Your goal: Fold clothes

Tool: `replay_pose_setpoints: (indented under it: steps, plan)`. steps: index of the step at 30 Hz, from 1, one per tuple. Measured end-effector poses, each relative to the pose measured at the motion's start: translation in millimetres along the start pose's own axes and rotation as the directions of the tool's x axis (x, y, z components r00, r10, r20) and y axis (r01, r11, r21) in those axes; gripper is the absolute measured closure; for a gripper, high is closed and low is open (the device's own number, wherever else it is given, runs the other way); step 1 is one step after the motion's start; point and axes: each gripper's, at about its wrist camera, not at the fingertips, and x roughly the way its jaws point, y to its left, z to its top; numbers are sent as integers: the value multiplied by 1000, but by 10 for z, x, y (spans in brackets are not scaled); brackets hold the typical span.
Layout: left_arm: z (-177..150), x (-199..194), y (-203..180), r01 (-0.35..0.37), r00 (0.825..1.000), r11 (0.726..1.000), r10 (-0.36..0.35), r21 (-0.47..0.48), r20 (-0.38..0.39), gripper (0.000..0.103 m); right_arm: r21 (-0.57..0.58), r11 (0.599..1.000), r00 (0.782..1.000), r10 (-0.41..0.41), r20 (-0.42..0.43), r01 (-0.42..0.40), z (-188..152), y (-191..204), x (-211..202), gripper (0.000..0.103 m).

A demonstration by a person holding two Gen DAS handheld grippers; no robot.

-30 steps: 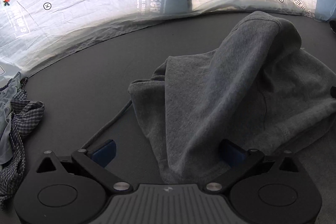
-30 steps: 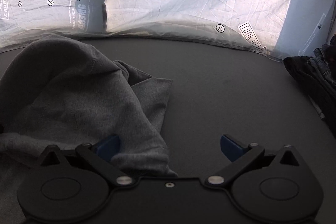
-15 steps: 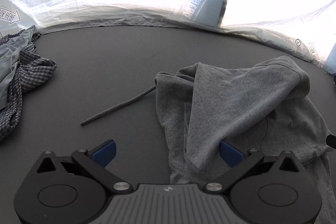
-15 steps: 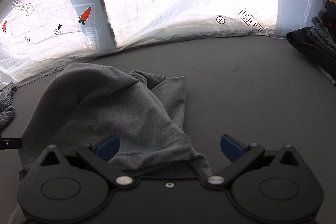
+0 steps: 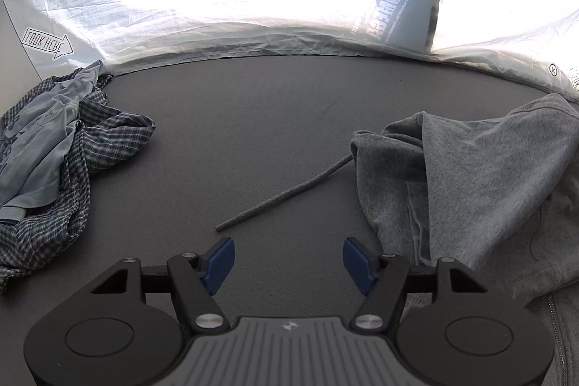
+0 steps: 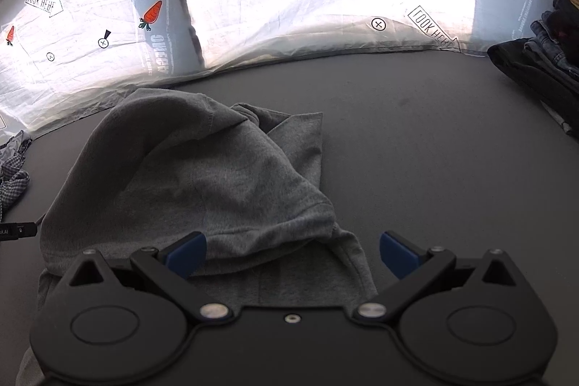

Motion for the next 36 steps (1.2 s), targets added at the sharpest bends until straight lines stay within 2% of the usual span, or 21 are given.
replay_pose_setpoints:
  steps: [5, 9, 11, 12, 14, 17, 18, 19, 20, 22, 24, 29, 33, 36]
  plan:
    - [112, 284, -43, -59, 998, 995, 57, 81, 24, 36, -42, 999, 1000, -16, -24, 15, 54, 97, 182, 0]
    - [230, 509, -41, -20, 999, 992, 15, 128, 37, 36, -79, 996, 999, -38, -10, 37, 108, 192, 261, 0]
    - [263, 584, -49, 4, 999, 988, -10, 152, 38, 39, -82, 996, 999, -36, -8, 35, 138, 219, 289, 0]
    - [279, 621, -53, 17, 999, 986, -23, 163, 38, 46, -79, 996, 999, -34, -10, 33, 154, 230, 306, 0]
    - [281, 639, -76, 45, 998, 984, -53, 172, 45, 52, -75, 997, 999, -35, -15, 33, 174, 251, 350, 0]
    - [280, 660, -113, 87, 994, 979, -99, 184, 57, 75, -101, 994, 999, -49, -21, 47, 181, 303, 392, 0]
    - [279, 667, -125, 101, 992, 977, -114, 188, 60, 87, -110, 993, 998, -51, -23, 48, 180, 317, 397, 0]
    - [279, 673, -138, 115, 990, 975, -129, 192, 64, 94, -116, 992, 998, -49, -27, 45, 178, 327, 402, 0]
    - [278, 680, -150, 128, 987, 972, -144, 196, 68, 95, -118, 992, 999, -46, -29, 43, 175, 335, 404, 0]
    - [277, 672, -204, 114, 989, 972, -131, 206, 69, 99, -113, 993, 999, -41, -32, 37, 169, 344, 403, 0]
    - [296, 635, -204, 117, 989, 977, -131, 176, 66, 100, -113, 993, 999, -39, -30, 35, 166, 346, 386, 0]
    - [372, 409, -72, 185, 979, 983, -186, 20, 81, 100, -95, 995, 999, -38, -4, 38, 173, 295, 282, 0]
    - [447, 46, 1, 261, 956, 962, -246, -76, 159, 100, -54, 998, 999, -38, 3, 38, 160, 226, 214, 0]
    - [504, -240, -63, 314, 934, 945, -288, -97, 211, 101, -30, 999, 999, -38, 12, 38, 152, 172, 153, 0]
